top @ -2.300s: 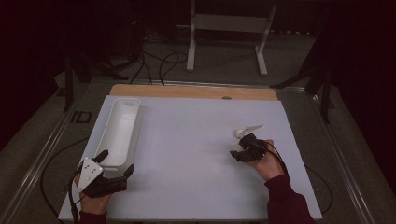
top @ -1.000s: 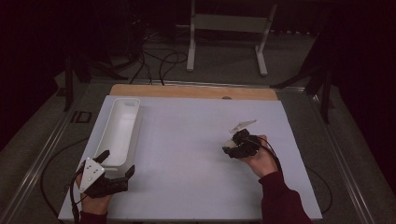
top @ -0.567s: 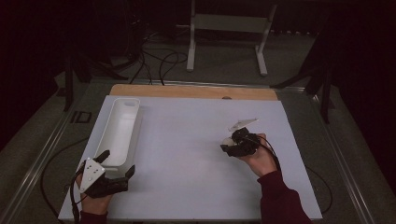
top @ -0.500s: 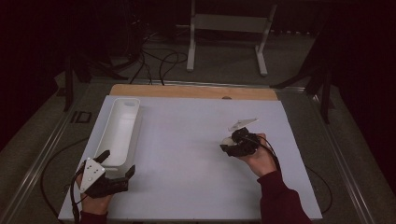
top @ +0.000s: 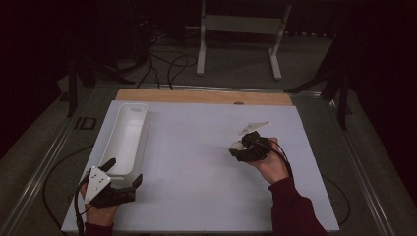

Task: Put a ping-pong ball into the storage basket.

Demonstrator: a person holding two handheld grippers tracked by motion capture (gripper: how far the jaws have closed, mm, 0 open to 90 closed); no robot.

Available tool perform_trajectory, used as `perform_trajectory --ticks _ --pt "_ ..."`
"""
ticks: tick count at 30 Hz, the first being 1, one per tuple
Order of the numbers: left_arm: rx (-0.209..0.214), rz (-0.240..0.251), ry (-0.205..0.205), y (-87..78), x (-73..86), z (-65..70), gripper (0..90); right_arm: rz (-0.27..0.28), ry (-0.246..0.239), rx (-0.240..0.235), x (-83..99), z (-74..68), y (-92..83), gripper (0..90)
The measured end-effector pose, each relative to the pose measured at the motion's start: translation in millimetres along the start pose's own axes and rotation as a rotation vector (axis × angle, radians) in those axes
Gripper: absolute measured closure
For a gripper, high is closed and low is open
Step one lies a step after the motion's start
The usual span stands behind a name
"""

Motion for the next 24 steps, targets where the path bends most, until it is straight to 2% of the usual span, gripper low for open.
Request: perform_trajectory --ticks 12,24 --pt "0.001 0.001 0.002 -0.3 -0.1 0.2 0.2 0.013 -0.012 -0.012 -10.4 -6.6 1.5 50.1" --pt "0.000 0.000 0.004 -0.2 -0.2 0.4 0.2 0.029 -0.015 -0.014 -16.2 -6.6 0.8 50.1"
Point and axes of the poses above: each handheld gripper's, and its own axes: y roughly forward along the jaws, x roughly out of its underside, z roughly to its right, the point moved 1 cm from there along y, roughly forward along the jaws, and after that the axes turned 12 degrees about x, right-handed, at the moved point
